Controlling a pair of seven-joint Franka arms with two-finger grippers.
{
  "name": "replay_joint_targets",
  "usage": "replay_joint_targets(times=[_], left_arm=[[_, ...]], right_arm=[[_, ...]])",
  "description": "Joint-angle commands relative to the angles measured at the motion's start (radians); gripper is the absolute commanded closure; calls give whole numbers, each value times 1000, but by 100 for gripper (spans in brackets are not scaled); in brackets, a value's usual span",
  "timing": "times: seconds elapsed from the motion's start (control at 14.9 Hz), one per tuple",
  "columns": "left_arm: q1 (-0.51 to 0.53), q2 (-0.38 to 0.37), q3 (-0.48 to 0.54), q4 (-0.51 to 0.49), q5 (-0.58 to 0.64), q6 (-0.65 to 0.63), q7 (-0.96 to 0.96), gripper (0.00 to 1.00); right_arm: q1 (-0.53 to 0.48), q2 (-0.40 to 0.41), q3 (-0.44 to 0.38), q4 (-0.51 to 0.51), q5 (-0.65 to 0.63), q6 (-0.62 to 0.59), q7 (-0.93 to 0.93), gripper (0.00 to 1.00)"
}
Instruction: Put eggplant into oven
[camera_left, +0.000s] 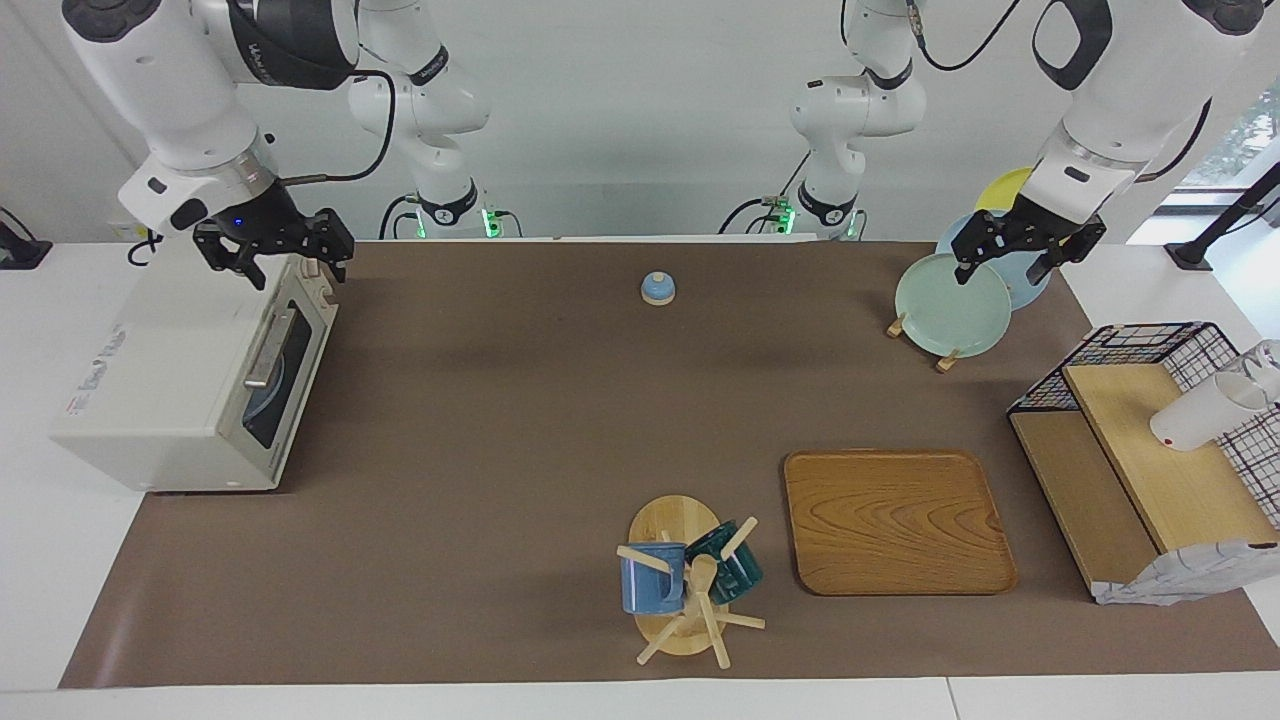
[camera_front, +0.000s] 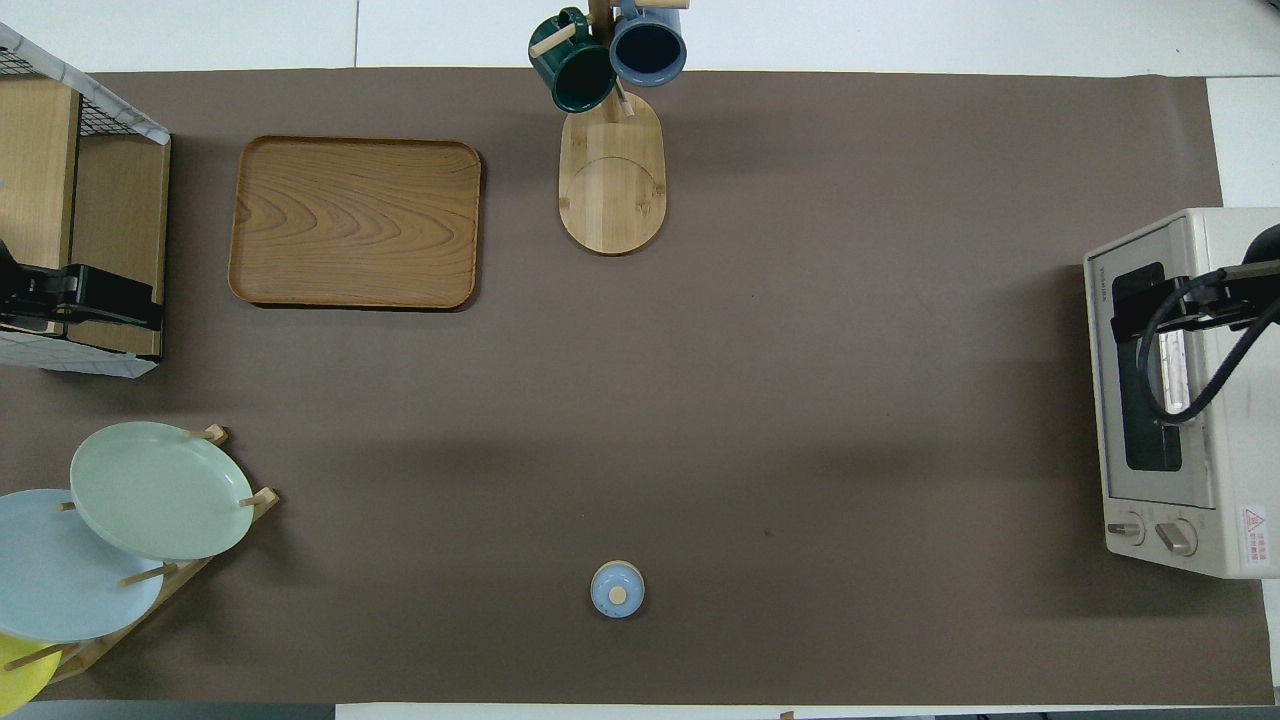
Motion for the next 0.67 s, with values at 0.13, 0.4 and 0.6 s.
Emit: replay_joint_targets(times=[0.13,0.4,0.6], left_arm=[[7,-11,-9,-2,24,-14,-4,0],[7,-13,-9,-2,24,-14,-6,0],[9,-13,-9,-2,24,-14,-6,0]], right_arm=[[-12,14,12,27,28,-11,53,0],[-28,14,6,27,85,-15,64,0],[-18,14,5,27,72,-20,52,0]])
